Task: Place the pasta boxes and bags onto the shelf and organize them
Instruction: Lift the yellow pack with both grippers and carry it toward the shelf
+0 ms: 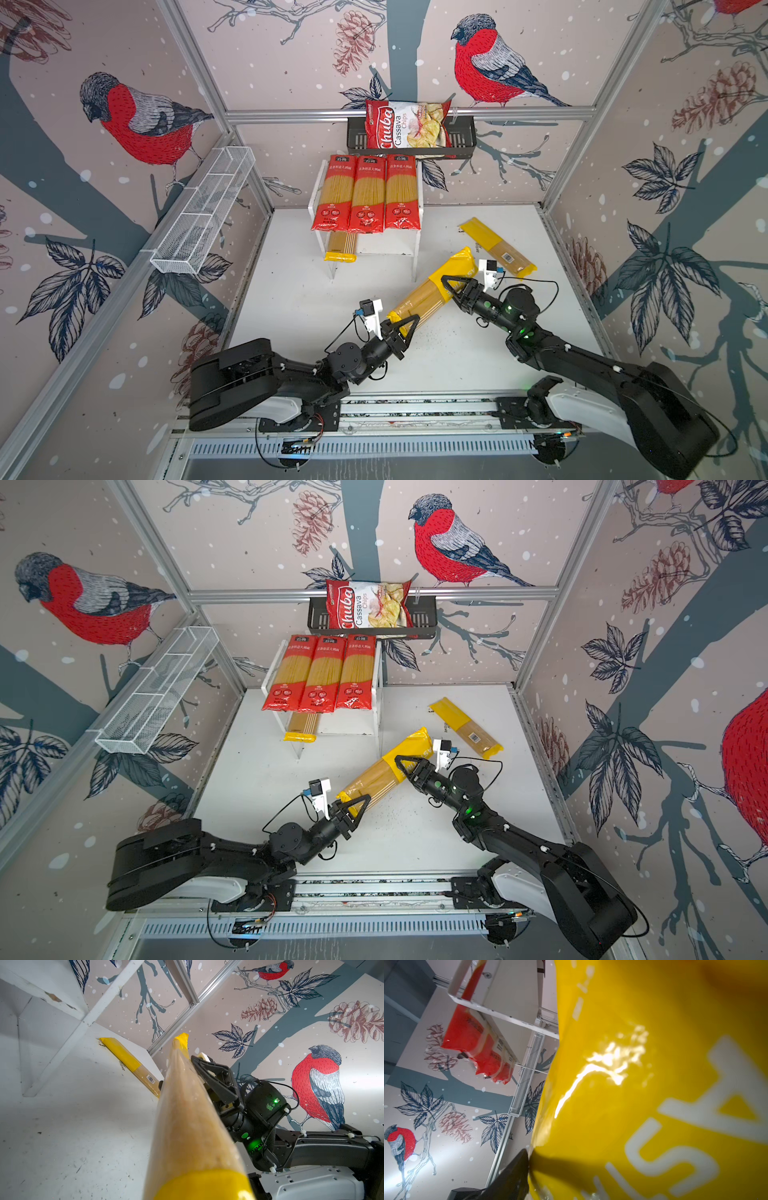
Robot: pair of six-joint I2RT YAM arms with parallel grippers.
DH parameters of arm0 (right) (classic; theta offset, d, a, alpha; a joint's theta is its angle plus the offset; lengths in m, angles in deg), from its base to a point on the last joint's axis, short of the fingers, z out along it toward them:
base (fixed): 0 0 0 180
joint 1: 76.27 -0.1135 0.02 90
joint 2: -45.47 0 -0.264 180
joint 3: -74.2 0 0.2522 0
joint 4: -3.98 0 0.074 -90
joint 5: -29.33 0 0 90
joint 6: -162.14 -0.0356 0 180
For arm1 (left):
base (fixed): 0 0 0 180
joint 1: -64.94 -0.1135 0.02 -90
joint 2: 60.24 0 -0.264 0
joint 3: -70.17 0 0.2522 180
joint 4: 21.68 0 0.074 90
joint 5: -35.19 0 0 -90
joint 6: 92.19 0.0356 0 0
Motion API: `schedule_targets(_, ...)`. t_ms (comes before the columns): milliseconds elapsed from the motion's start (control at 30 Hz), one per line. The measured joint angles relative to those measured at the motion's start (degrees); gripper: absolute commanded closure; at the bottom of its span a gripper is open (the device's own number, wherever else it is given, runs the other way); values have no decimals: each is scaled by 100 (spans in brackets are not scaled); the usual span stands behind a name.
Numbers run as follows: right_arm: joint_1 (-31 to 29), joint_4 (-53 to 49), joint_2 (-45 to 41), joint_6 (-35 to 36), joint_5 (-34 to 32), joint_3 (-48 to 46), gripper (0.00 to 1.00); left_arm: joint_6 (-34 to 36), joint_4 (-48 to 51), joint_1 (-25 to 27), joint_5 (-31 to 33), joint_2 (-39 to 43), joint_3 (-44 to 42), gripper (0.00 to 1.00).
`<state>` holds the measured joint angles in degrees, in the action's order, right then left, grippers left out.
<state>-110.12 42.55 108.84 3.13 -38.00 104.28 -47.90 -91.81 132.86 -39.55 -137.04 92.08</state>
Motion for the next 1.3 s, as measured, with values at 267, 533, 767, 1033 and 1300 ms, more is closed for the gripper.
schedule_targets(267, -87, 833, 42, -17, -24, -125, 62, -105, -509, -4, -295, -313, 238, 56)
schedule_targets(533, -92, 868, 42, -37, -96, -79, 80, -236, -538, -31, -391, -334, 262, 37)
schedule_targets(767, 175, 809, -85, 26, 52, 92, 87, -251, -61, -210, -662, 144, 308, 22)
schedule_targets(1033, 732, -157, -426, 538, 284, 522, 90, -505, 1047, -804, -1029, 1010, 87, 19)
schedule_targets(1300, 157, -1812, -323, 1816, 385, 1152, 92, -479, 2896, -1349, -868, 2758, -42, 19)
